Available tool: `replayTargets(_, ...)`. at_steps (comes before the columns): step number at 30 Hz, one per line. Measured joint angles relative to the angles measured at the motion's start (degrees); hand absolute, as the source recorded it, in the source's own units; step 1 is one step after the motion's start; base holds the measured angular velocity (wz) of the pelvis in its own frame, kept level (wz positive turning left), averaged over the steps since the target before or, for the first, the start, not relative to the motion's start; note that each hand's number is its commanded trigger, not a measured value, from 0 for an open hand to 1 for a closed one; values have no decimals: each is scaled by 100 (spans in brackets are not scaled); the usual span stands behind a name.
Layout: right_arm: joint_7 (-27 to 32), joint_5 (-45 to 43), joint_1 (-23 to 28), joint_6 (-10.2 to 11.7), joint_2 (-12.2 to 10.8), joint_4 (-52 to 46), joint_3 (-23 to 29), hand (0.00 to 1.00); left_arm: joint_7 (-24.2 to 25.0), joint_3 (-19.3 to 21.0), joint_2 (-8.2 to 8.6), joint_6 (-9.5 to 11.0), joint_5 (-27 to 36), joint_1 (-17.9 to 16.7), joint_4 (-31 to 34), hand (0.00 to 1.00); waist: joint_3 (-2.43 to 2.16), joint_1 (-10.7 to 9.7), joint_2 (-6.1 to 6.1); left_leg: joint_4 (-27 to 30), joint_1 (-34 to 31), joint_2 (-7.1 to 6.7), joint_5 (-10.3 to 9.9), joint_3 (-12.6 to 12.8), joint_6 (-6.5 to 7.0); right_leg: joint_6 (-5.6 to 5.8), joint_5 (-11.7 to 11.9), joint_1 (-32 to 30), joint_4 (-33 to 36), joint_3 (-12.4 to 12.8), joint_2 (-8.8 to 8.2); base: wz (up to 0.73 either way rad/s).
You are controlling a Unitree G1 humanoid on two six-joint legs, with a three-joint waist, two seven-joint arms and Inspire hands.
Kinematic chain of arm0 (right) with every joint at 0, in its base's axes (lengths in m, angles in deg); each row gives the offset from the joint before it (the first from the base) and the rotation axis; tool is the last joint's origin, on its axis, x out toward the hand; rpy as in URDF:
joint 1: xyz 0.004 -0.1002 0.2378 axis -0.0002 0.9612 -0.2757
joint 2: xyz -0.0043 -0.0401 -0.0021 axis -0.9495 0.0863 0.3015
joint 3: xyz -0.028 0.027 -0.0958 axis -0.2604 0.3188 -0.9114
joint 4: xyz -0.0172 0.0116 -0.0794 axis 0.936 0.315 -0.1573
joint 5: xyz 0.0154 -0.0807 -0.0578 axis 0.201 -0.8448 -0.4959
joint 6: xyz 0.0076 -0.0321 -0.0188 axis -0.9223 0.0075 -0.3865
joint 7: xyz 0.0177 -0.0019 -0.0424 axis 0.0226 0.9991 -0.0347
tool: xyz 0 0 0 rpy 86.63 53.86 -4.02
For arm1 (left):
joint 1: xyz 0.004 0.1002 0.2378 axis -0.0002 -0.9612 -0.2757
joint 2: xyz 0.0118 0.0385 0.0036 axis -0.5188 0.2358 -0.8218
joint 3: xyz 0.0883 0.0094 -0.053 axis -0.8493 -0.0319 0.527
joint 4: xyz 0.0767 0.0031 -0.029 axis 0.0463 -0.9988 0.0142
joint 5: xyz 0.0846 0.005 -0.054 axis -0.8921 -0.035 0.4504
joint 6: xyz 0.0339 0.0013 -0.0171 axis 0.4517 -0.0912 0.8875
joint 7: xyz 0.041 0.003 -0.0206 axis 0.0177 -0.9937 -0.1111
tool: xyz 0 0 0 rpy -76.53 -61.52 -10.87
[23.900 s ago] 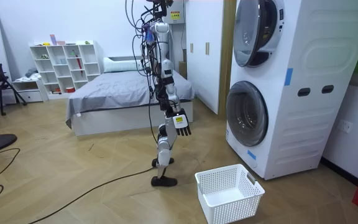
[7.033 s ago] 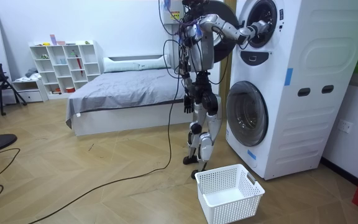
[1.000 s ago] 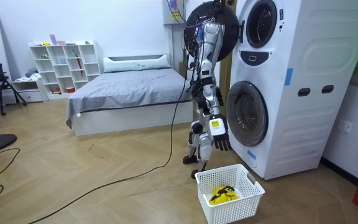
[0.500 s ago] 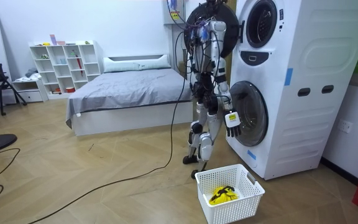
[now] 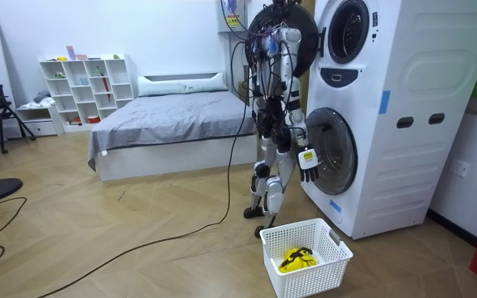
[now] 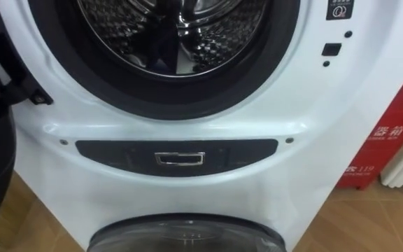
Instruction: Pick clothes from washing machine
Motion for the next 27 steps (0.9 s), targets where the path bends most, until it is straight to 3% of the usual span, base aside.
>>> replayTargets(8,1,53,74,10,-25,-23,7,0,-227,8,5,0,-25,-5,-1,0,3,-17,-31,1,94,11,-32,0,-1,-1,-2,87,5,9,7,0)
replayTargets(11,7,50,118,11,-28,-20,49,0,-292,57,9,-7,-28,-49,-6,0,16,-18,16,1,192,16,-43,-11,0,0,-3,180,9,17,11,0)
replayTargets(17,-9,41,172,16,-35,-24,73,0,-372,117,21,-138,-388,-150,-16,0,-1,-6,25,167,211,78,-184,12,-15,-19,-67,205,43,3,45,-1)
replayTargets(18,-16,35,171,17,-35,-24,70,0,-372,124,21,-140,-426,-179,-14,0,-24,18,25,218,177,97,-215,39,-28,-30,-79,176,69,17,61,-17)
replayTargets(20,-68,-9,162,15,-33,-33,57,0,-356,214,19,-172,-503,-227,-7,0,-33,38,15,860,-87,208,-432,70,-99,-103,-151,56,273,57,142,-15)
replayTargets(21,-71,-28,158,16,-34,-32,57,0,-328,227,15,-188,-521,-231,-7,0,-30,53,13,1091,-200,233,-473,68,-138,-127,-164,21,337,54,162,-17)
replayTargets(23,-73,-184,133,31,-17,-14,64,0,-143,271,35,-252,-710,-213,5,0,-37,141,23,2118,-720,316,-504,-7,-194,-238,-128,-80,411,41,247,-39)
replayTargets(25,-75,-391,60,90,15,-41,132,0,29,336,74,-318,-776,-150,84,0,-56,84,34,2691,-1047,419,-542,-161,-318,-351,-108,-239,416,-77,258,-45)
replayTargets(26,-60,-569,-1,121,76,-41,153,0,123,331,95,-358,-774,-142,203,0,-15,101,141,3424,-1164,646,-586,-87,-367,-436,-125,-349,552,-225,344,-58)
replayTargets(27,-55,-646,-10,127,117,-34,152,0,177,330,101,-374,-769,-140,207,0,-3,92,182,3832,-1150,750,-590,-80,-380,-474,-135,-388,598,-306,406,-71)
